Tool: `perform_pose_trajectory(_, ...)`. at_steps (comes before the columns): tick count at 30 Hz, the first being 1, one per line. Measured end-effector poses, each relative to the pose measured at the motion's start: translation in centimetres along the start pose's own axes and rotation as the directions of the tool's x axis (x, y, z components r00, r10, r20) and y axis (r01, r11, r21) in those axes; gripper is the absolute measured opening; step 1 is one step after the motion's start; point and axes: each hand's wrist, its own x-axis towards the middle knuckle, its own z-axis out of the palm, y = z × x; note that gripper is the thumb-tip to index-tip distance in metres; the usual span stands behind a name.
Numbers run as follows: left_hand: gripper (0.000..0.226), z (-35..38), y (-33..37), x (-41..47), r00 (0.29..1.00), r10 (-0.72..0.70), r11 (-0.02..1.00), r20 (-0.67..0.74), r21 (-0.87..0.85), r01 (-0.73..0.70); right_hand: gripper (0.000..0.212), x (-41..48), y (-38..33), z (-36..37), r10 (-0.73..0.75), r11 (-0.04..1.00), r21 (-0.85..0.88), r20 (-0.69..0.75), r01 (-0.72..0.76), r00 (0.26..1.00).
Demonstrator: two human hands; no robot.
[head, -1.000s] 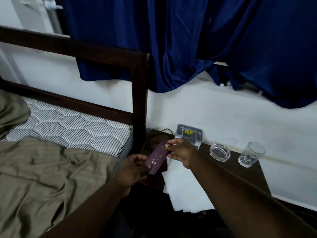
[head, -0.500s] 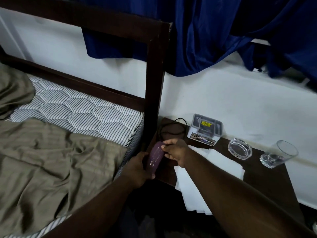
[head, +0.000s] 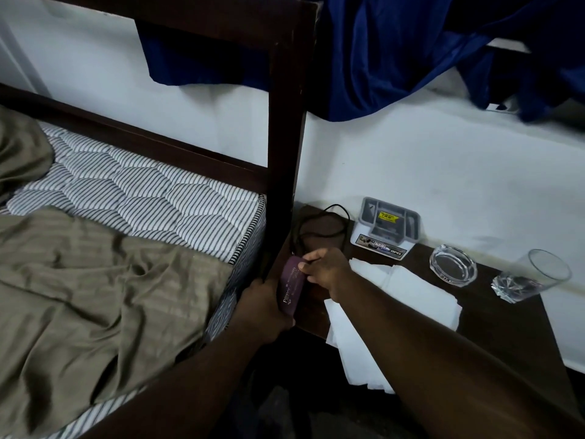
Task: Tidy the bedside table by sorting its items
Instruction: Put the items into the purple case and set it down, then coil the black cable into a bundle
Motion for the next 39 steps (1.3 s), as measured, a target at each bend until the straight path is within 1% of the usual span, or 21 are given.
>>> perform_pose_trajectory(3,0.107,0.1,0.0,-0.1,1.0,-0.015,1.0,-0.002,0.004,0.015,0.026,-0.2,-0.1,-0.5,-0.016,1.0,-0.021,-0.035,0.015,0.999)
perform_pose_trajectory(5,0.102,-0.1,0.3,-0.1,0.998,-0.045,0.999,-0.034,0.001,0.045,0.022,-0.4,-0.4,-1.0,-0.038,0.998,-0.05,-0.067,0.035,0.997)
perform_pose_trajectory(7,0.09,-0.5,0.8,0.3,0.994,-0.043,0.999,-0.096,0.006,0.044,0.013,-0.3,-0.6,-1.7,-0.114,0.987,-0.123,-0.107,0.1,0.988)
perform_pose_trajectory(9,0.073,-1.1,1.5,1.2,0.985,-0.017,1.0,-0.173,-0.005,0.017,0.013,0.1,-1.1,-2.6,-0.2,0.962,-0.213,-0.129,0.17,0.971)
perform_pose_trajectory(11,0.059,-1.7,2.3,2.7,0.973,-0.004,0.999,-0.231,-0.053,-0.009,0.01,0.5,-1.9,-3.7,-0.259,0.941,-0.265,-0.159,0.212,0.953)
perform_pose_trajectory(13,0.051,-2.1,2.9,4.6,0.968,-0.027,0.994,-0.249,-0.108,-0.001,0.009,0.9,-2.8,-4.8,-0.296,0.923,-0.306,-0.182,0.232,0.938)
perform_pose_trajectory(15,0.051,-2.3,3.5,6.5,0.964,-0.033,0.993,-0.264,-0.114,0.002,0.009,1.8,-3.1,-5.6,-0.323,0.907,-0.342,-0.189,0.246,0.927)
perform_pose_trajectory(20,0.046,-1.9,5.0,10.9,0.968,-0.096,0.989,-0.232,-0.131,0.066,0.012,4.1,-2.9,-5.7,-0.387,0.85,-0.436,-0.139,0.295,0.911)
perform_pose_trajectory(26,0.041,-0.7,4.9,14.4,0.967,-0.17,0.977,-0.187,-0.164,0.14,0.017,5.7,-2.4,-3.9,-0.412,0.78,-0.514,0.008,0.357,0.911)
perform_pose_trajectory(29,0.038,-0.3,4.8,15.4,0.962,-0.2,0.969,-0.185,-0.185,0.166,0.017,6.2,-1.8,-2.8,-0.416,0.77,-0.523,0.025,0.367,0.909)
perform_pose_trajectory(31,0.036,-0.1,4.9,16.1,0.958,-0.222,0.962,-0.181,-0.202,0.185,0.018,6.6,-1.6,-2.3,-0.42,0.783,-0.504,0.004,0.365,0.907)
perform_pose_trajectory(33,0.035,0.1,5.1,16.6,0.958,-0.234,0.956,-0.168,-0.22,0.195,0.02,7.1,-1.6,-1.9,-0.388,0.829,-0.447,-0.027,0.336,0.921)
perform_pose_trajectory(35,0.037,0.3,5.1,17.0,0.959,-0.246,0.946,-0.139,-0.252,0.206,0.021,7.5,-1.7,-1.3,-0.34,0.875,-0.375,-0.027,0.305,0.94)
perform_pose_trajectory(39,0.036,0.4,4.9,17.9,0.959,-0.263,0.924,-0.103,-0.313,0.22,0.02,8.1,-1.7,-0.4,-0.28,0.925,-0.281,-0.052,0.255,0.958)
